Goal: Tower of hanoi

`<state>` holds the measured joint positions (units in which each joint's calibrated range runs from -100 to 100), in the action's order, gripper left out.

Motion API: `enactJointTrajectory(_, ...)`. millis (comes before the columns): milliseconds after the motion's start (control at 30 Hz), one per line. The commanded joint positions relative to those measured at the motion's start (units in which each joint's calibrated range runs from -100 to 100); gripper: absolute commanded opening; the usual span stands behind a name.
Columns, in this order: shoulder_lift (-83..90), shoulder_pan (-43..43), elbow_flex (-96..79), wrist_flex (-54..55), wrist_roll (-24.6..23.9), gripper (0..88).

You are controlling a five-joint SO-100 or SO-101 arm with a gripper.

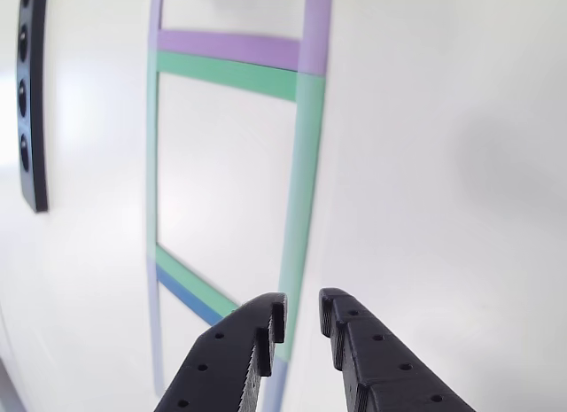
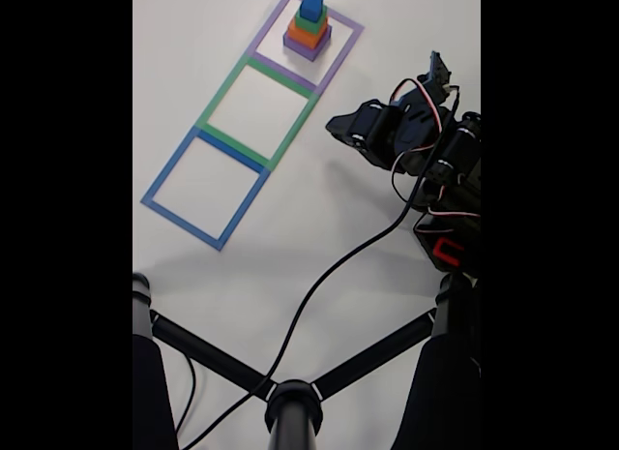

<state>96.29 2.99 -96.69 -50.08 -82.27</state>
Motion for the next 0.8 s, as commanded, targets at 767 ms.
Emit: enactJointTrajectory(767,-57.3,5.6,87.4,-17.4,116.6,0.4)
